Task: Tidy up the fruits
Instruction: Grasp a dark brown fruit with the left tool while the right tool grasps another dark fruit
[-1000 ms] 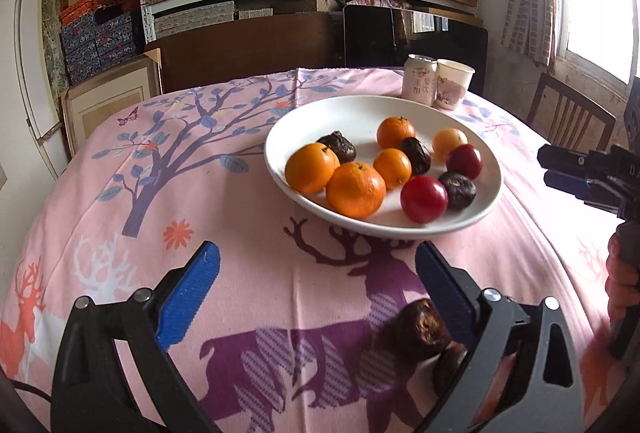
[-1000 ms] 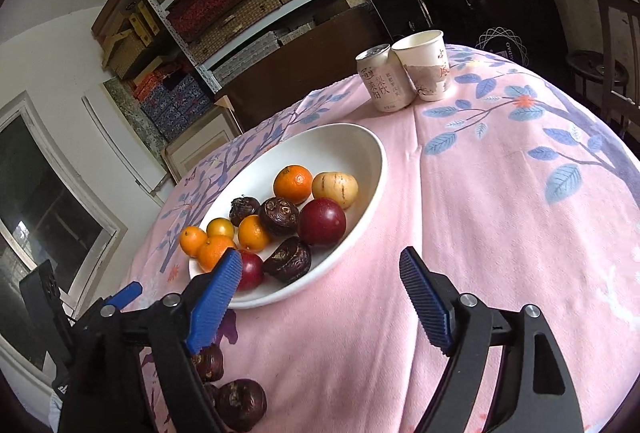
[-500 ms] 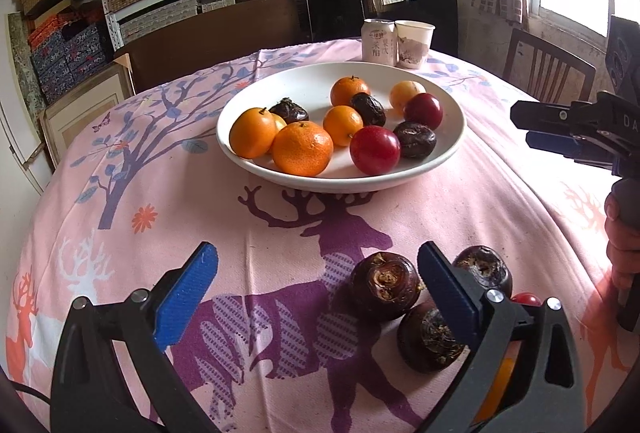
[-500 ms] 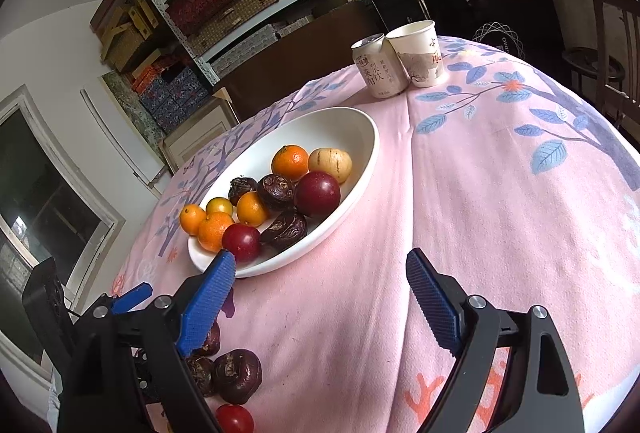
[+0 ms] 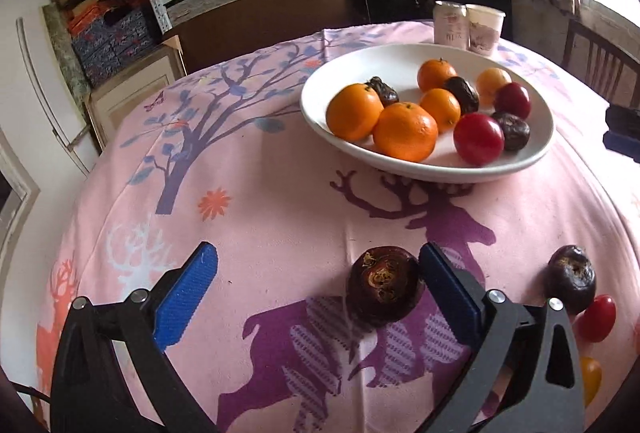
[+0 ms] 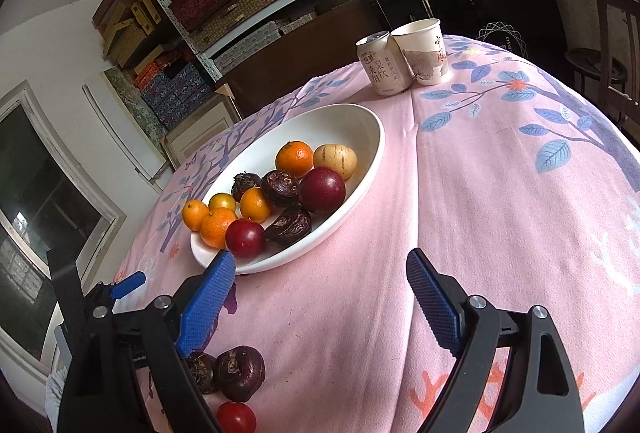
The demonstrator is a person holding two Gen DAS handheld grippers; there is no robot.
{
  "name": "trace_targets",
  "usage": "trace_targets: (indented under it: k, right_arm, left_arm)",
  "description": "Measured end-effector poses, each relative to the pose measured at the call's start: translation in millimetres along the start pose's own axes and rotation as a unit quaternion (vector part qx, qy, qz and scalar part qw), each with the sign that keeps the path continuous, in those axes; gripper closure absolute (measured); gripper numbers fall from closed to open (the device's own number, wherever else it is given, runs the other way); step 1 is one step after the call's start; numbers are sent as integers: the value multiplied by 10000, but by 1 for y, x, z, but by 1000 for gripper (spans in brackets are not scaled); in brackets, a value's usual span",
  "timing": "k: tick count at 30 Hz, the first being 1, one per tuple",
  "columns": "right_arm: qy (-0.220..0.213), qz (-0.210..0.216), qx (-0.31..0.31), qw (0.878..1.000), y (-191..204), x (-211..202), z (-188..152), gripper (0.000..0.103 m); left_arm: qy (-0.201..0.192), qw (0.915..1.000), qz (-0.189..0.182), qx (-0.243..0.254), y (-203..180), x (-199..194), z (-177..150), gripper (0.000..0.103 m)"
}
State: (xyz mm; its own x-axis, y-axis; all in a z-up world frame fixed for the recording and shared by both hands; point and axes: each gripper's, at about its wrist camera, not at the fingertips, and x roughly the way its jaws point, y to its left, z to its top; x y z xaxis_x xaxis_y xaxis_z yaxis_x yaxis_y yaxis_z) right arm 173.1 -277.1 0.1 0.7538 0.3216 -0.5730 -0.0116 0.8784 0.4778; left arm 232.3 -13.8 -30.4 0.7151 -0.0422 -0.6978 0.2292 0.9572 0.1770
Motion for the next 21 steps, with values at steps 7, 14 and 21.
trace_targets:
  k: [7, 14, 21]
  right_arm:
    - [58, 27, -144, 9999, 5, 2, -2, 15]
    - [371, 183, -421, 9983, 16, 7, -10, 15]
    - [807, 303, -1544, 9842, 56, 7, -45, 25]
  left_arm:
    - [14, 9986, -117, 514, -22, -2, -3, 4]
    - [393, 9984, -254, 322, -15, 14, -2, 4]
    - [694, 9961, -539, 17, -4, 26, -4, 4]
